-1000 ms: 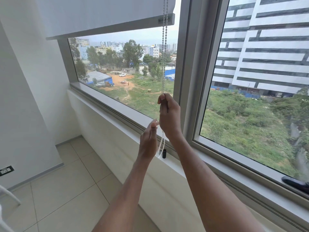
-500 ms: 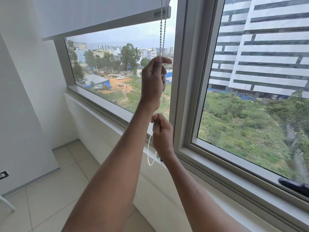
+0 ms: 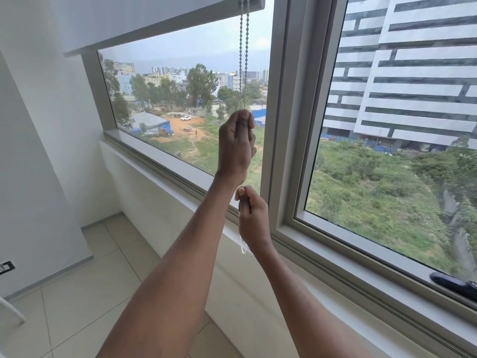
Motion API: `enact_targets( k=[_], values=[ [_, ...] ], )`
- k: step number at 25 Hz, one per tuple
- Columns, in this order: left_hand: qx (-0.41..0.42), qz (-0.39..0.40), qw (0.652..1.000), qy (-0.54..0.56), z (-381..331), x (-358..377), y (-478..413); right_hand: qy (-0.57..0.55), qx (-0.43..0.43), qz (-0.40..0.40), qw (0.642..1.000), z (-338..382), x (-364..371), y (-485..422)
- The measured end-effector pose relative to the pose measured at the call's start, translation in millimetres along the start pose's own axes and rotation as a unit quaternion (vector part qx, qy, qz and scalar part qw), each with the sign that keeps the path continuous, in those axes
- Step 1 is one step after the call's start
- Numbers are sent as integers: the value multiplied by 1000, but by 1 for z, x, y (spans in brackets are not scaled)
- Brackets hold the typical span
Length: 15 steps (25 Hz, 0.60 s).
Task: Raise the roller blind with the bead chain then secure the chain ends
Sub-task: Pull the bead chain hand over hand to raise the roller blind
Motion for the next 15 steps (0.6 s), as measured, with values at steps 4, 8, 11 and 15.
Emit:
enact_targets(
  k=[4,8,11,15],
  values=[
    [-25,-5,999,-43,30,-5,21,2,56,48,997,-27,2,21],
    [-60,-8,995,-84,67,-12,51,1,119,127,985,-39,-8,30],
    [-75,-9,991,-114,92,-20,71,-60,154,30,986,-14,-39,-9],
    [-115,-1,989,-91,101,-18,77,-81,25,54,995,86,-35,-87]
  ],
)
Point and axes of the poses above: each hand's wrist, its own y-axis away from the middle knuckle, its own x-axis out of the palm, z = x × y, the point moved 7 cm from there along -y, towards the middle knuckle, and after that the axes turned 2 degrees about y, right-handed, at the moved point
